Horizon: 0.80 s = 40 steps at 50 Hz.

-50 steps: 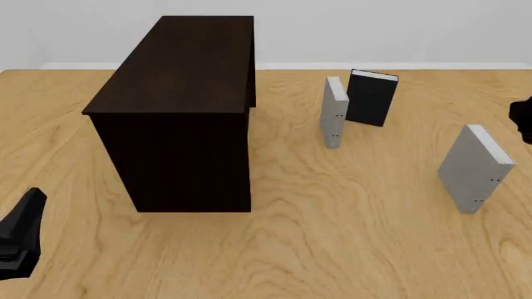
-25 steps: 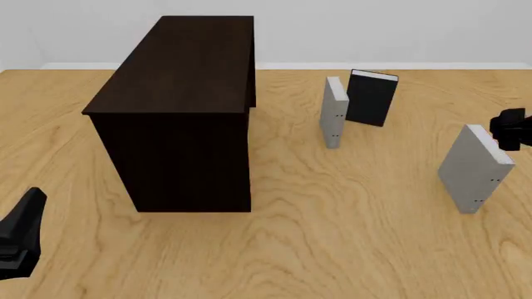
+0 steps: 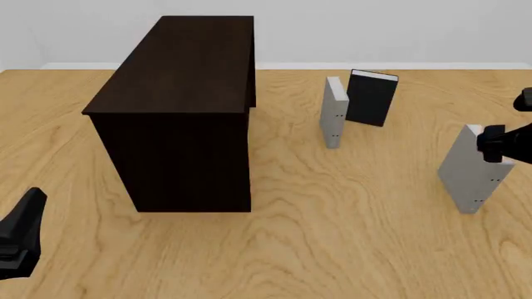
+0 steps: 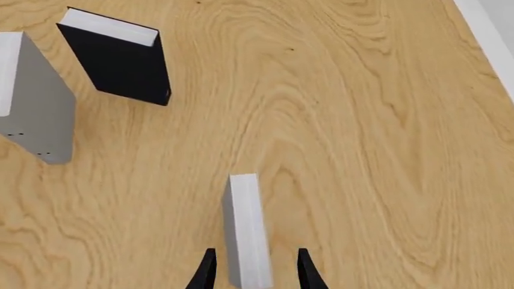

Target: Pick up the book on the right and place it under the cabinet shelf.

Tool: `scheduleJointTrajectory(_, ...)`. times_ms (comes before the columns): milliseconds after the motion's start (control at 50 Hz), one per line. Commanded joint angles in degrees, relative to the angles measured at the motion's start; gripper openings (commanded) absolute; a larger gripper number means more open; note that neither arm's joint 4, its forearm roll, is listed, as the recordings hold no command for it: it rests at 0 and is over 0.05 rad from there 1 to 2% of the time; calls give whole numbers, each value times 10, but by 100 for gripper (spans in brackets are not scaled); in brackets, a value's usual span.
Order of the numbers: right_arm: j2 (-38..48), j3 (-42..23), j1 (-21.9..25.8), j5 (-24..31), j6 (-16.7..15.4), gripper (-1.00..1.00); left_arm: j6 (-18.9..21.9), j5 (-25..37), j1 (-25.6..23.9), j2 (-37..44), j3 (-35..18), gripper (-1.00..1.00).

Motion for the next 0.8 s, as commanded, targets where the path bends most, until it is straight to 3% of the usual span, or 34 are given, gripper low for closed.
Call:
scheduleJointTrajectory(20,35,4,-10,-23,-3,100,0,0,0,0,0,100)
scheduleJointTrajectory(780,143,20,-3,-96,-1,100,0,0,0,0,0,100)
scheduleJointTrajectory(800,137,20,-4,-96,2,-100,0,0,0,0,0,100)
